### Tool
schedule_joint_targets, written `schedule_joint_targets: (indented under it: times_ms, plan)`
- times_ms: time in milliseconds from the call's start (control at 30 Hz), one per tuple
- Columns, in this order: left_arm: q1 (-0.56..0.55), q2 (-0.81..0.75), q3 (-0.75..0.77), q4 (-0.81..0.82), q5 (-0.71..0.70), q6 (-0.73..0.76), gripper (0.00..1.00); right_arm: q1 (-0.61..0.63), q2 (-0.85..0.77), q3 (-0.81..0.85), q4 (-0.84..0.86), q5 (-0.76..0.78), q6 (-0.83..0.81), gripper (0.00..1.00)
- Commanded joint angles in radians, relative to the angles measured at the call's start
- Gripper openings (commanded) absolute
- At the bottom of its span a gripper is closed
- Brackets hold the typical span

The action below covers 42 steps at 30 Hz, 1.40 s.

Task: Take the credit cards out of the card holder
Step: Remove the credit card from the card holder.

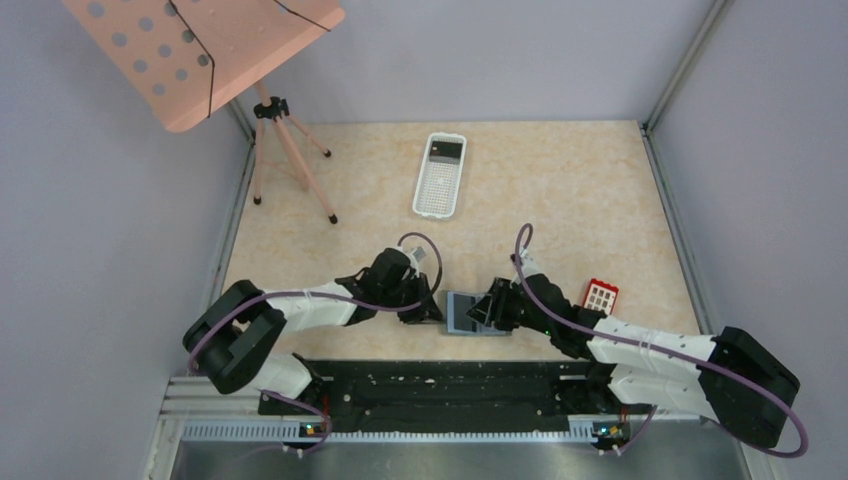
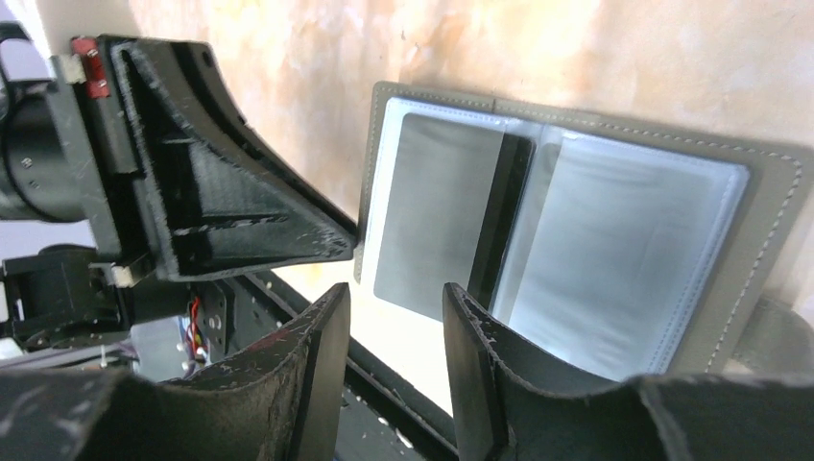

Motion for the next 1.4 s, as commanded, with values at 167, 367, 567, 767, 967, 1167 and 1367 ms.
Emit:
schedule_joint_targets:
  times_ms: [167, 367, 567, 767, 967, 1167, 1367]
  plan:
    - [-0.002, -0.163, 0.069, -0.046, -0.022, 0.007, 0.19, 0.01, 0.007, 0.074, -0.04, 0.059, -0.032, 0.4]
    - [-0.002, -0.068, 0.083, 0.047, 0.036, 0.024, 0.17, 0.01, 0.029, 0.09, -0.042, 0.056, -0.035, 0.39]
    - [-0.002, 0.03, 0.059, 0.132, 0.041, 0.044, 0.15, 0.008, 0.029, 0.073, -0.048, 0.069, -0.029, 0.39]
    - [-0.002, 0.074, 0.011, 0.143, -0.007, 0.036, 0.13, -0.013, 0.042, 0.055, -0.024, 0.051, -0.033, 0.39]
    - [-0.002, 0.091, -0.002, 0.137, -0.039, 0.047, 0.13, -0.03, 0.085, 0.037, 0.018, 0.028, -0.032, 0.39]
    - [-0.002, 0.111, -0.013, 0.157, -0.035, 0.039, 0.12, -0.035, 0.143, 0.035, 0.042, 0.006, -0.03, 0.39]
    - [-0.002, 0.117, -0.027, 0.16, -0.042, 0.038, 0.12, -0.039, 0.189, 0.037, 0.049, 0.01, -0.032, 0.39]
